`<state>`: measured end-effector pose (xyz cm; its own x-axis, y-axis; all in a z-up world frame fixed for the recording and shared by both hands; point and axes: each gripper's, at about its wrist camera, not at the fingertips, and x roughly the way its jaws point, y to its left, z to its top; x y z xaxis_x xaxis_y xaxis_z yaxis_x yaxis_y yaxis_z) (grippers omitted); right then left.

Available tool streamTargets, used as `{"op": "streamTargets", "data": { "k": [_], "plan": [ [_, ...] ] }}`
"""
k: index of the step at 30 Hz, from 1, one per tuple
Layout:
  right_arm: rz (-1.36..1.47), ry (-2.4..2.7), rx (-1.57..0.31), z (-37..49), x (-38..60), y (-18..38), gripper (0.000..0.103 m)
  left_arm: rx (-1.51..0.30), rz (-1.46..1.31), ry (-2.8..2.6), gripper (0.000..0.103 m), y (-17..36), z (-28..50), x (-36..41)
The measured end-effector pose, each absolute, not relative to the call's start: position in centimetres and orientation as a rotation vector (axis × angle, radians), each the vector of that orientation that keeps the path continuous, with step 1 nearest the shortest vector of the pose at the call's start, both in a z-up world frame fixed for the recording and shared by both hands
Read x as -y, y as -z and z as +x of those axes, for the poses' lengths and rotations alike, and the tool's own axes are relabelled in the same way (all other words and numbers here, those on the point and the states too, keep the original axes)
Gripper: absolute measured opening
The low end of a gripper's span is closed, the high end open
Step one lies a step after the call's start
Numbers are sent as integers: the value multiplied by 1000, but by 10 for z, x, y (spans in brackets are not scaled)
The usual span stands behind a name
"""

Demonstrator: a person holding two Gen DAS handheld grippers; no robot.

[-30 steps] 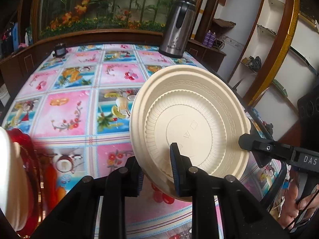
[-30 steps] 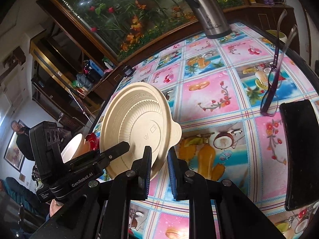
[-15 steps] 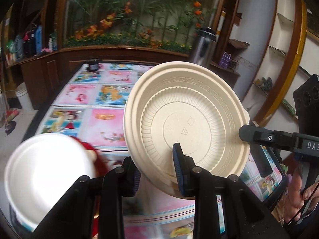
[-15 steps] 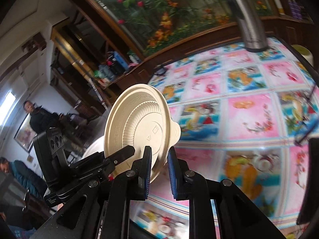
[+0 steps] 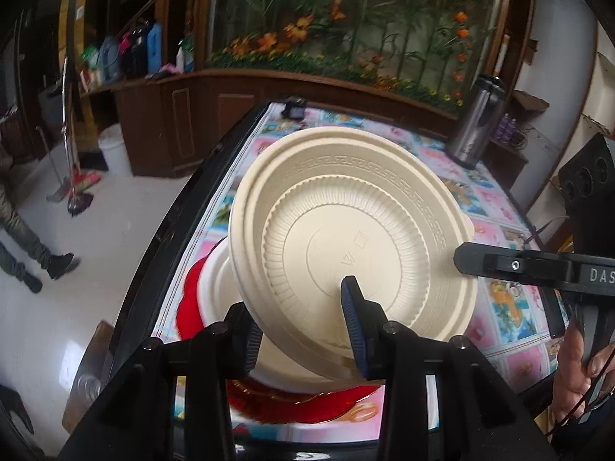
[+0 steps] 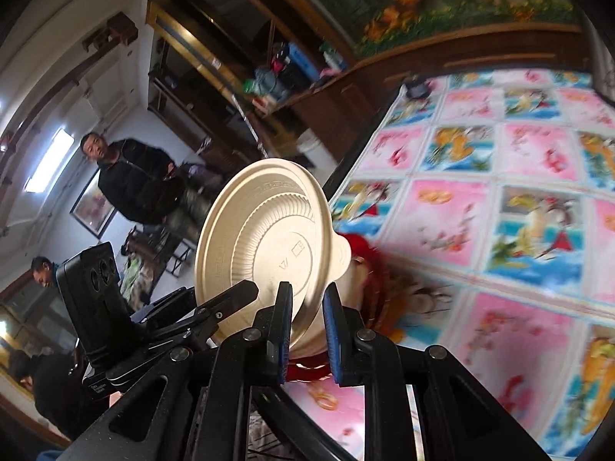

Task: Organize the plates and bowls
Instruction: 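Carry the beige bowl over the plate stack and lower it with the left gripper, then set the beige bowl onto the white plate atop the red stack with the left gripper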

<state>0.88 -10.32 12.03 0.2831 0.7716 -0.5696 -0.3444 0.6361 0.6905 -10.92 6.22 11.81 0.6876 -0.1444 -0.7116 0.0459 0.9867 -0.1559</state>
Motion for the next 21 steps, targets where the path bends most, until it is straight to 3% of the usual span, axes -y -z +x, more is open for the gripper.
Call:
{"op": "streamTargets", "data": {
  "k": [18, 21],
  "plan": [
    [422, -765, -1118, 18, 74, -79, 21, -841, -172, 83, 38, -99, -104, -89],
    [414, -765, -1104, 19, 76, -81, 27, -840, -186, 81, 38, -99, -103, -92]
  ]
}}
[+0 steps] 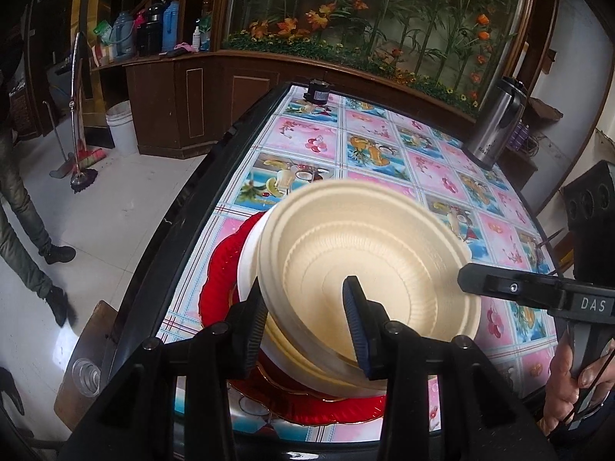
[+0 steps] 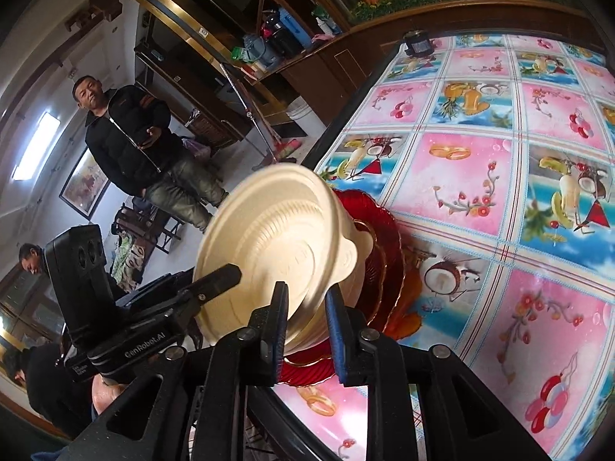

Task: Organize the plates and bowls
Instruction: 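Set the beige bowl onto the white plate atop the red stack with the left gripper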

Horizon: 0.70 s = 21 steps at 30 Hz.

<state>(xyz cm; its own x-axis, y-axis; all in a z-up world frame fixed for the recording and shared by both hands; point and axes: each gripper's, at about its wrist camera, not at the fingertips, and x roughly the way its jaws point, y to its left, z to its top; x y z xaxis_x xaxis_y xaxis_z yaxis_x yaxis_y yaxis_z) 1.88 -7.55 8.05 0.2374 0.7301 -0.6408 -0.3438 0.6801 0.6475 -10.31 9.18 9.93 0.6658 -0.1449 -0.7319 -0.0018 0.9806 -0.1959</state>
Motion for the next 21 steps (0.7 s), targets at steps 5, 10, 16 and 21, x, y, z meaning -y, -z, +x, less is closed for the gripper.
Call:
{"op": "streamTargets", "data": {
  "k": [5, 10, 16, 21],
  "plan": [
    [400, -766, -1083, 17, 78, -84, 33, -828, -194, 75, 39, -100, -105, -93],
    [409, -765, -1064, 16, 85, -87, 33, -814, -207, 69, 41, -103, -108, -96],
    [449, -756, -1062, 13, 98, -83, 33, -787, -239, 57, 48, -106, -114, -104],
    [476, -747, -1061, 9, 111, -79, 33, -773, -256, 53, 48, -107, -119, -109]
  ]
}}
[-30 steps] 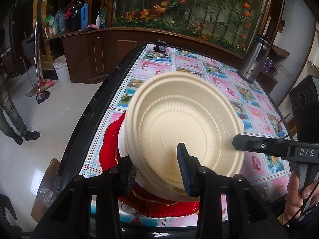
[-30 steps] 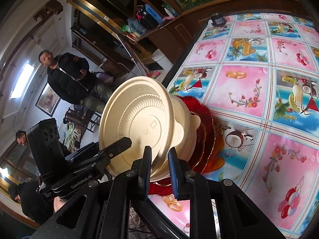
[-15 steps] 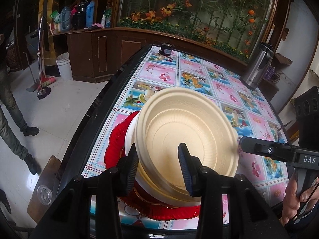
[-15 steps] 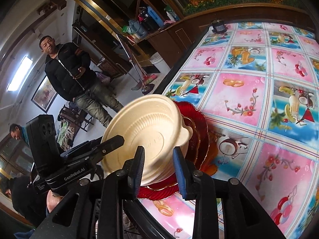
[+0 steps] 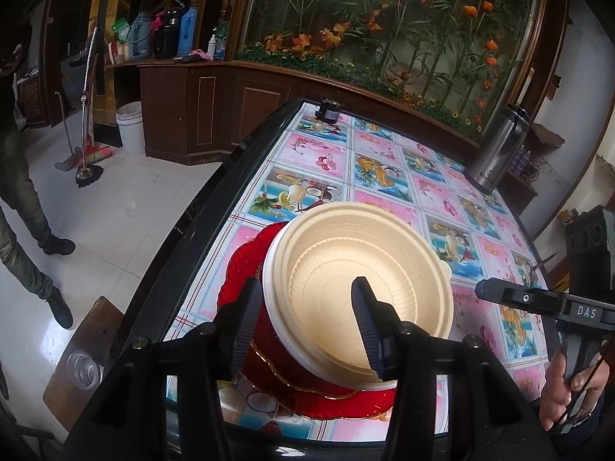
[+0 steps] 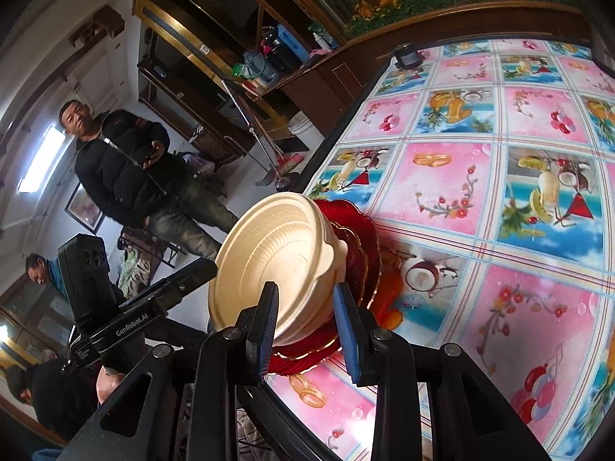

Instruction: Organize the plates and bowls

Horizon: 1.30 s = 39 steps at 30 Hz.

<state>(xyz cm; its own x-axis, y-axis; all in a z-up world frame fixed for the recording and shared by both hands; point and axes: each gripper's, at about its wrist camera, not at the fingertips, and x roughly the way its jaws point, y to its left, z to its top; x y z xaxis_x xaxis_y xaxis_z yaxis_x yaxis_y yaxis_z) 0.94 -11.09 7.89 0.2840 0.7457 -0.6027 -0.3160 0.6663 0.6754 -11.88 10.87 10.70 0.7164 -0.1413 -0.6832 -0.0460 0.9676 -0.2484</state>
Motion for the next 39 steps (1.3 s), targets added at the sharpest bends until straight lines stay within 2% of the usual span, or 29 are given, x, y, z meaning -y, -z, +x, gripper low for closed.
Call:
{"op": "streamTargets", "data": {
  "k": [24, 31, 33, 34, 36, 39],
  "plan": [
    [444, -633, -1067, -3, 138, -52, 33, -695, -382, 16, 59, -104, -155, -152],
    [532, -668, -1044, 22, 146, -75, 33, -689, -466, 50, 59, -116, -133, -174],
    [511, -645, -1007, 22, 153, -85, 33, -666, -424, 42, 67, -121, -139, -170],
    [506, -644, -994, 20, 155, -87, 35, -658, -402, 37, 76, -120, -141, -167],
    [486, -631, -989, 16, 156, -85, 52, -667, -397, 20, 79, -111, -143, -167],
    [488, -642, -1037, 17, 150, -70, 52, -710, -429, 18, 79, -91, -144, -172]
  ]
}}
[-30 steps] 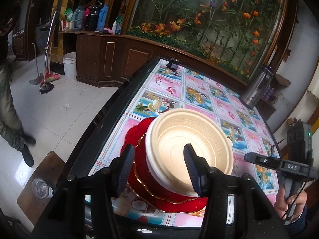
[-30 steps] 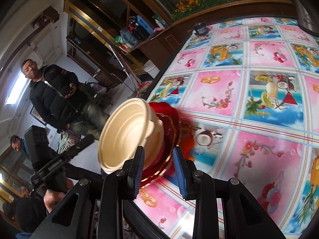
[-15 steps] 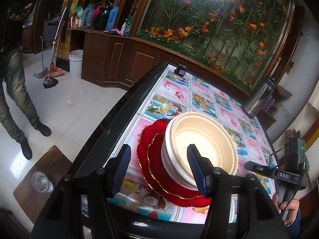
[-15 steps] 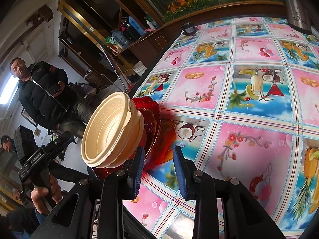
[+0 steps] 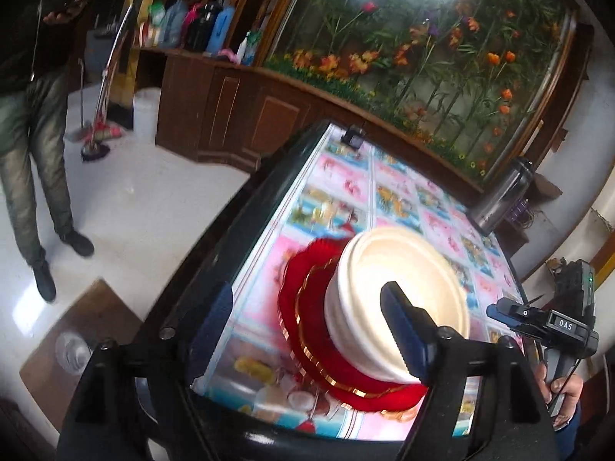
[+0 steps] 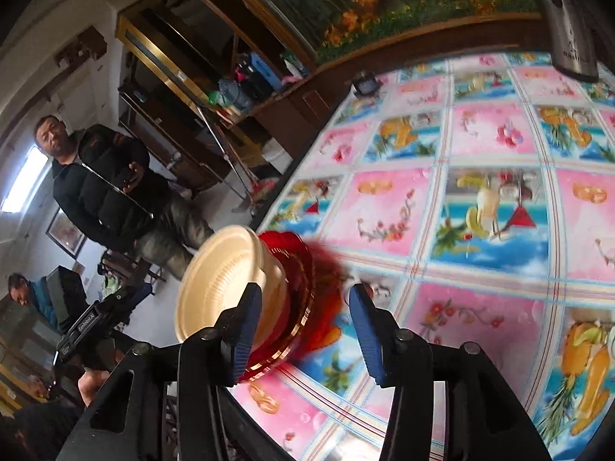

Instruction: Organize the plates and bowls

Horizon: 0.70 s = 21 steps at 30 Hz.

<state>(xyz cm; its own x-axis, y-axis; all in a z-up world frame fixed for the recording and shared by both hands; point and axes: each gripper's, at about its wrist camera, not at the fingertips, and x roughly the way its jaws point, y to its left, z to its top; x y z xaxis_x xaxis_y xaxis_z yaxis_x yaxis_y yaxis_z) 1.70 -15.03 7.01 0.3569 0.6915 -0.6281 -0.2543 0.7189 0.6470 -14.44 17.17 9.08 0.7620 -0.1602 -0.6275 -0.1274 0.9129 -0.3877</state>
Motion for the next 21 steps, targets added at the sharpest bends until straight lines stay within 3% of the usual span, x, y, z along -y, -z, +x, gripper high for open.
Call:
{"op": "streamTargets", "data": {
  "k": [21],
  "plan": [
    [429, -635, -1107, 6, 129, -46, 52, -796, -468, 13, 79, -49, -144, -183]
  ]
}}
